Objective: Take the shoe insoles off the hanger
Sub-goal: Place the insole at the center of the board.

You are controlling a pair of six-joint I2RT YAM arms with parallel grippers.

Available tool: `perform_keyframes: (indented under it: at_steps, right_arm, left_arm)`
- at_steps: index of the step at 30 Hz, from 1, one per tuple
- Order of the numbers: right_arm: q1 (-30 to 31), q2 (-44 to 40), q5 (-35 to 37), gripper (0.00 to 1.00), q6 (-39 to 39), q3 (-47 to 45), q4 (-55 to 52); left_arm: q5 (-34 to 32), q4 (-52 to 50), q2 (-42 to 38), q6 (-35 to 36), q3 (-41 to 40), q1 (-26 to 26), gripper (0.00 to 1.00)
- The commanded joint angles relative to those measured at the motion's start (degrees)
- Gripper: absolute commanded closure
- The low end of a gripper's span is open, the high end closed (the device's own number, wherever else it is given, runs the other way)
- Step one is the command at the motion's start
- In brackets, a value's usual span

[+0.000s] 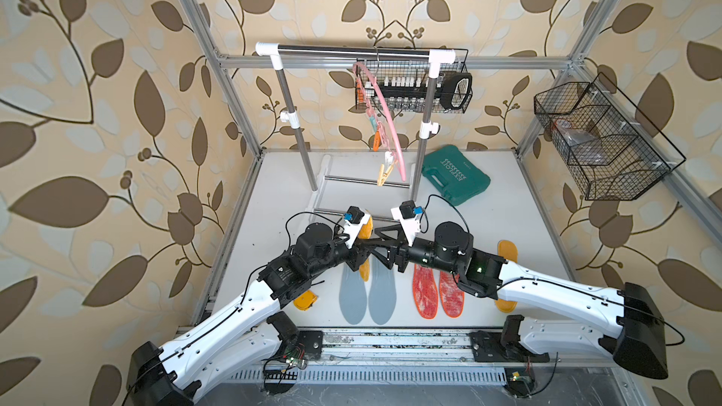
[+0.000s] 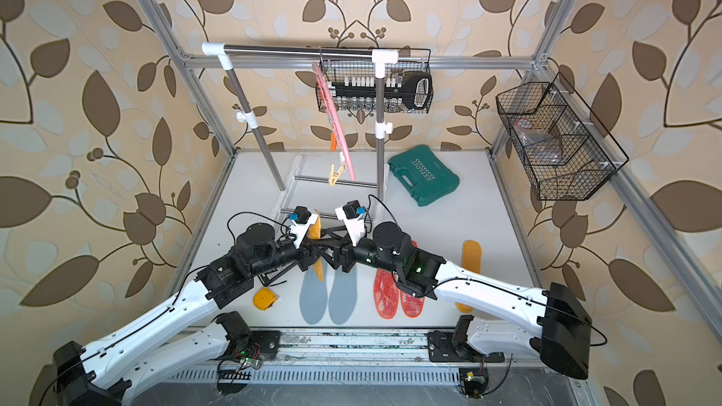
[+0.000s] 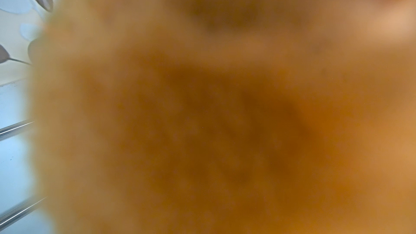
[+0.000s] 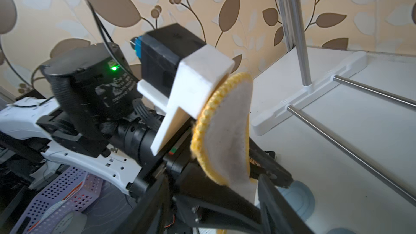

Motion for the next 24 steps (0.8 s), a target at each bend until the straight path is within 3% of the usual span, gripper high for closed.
perform_keyframes:
  at_steps: [1, 16, 21, 24]
  right_arm:
    - [0.5, 1.9, 4.4, 0.42, -1.1, 4.2, 2.4]
    - [0.9, 7.5, 9.4, 0.59, -1.2, 6.5, 1.6]
    - [0.9, 7.4, 9.2, 0.86, -3.7, 6.6, 0.1]
    - [0.3, 6.7, 8.4, 0.89, -5.1, 6.6, -1.4]
  left_arm:
    - [1.2, 2.5, 0.1, -0.7, 2.6, -0.3, 0.60]
    - [-0.5, 2.7, -1.1, 0.0, 2.2, -0.3, 0.59]
    - [-1.3, 3.2, -1.1, 0.3, 1.8, -0.3, 0.49]
    - [-1.6, 3.8, -1.2, 0.6, 1.2, -0.3, 0.43]
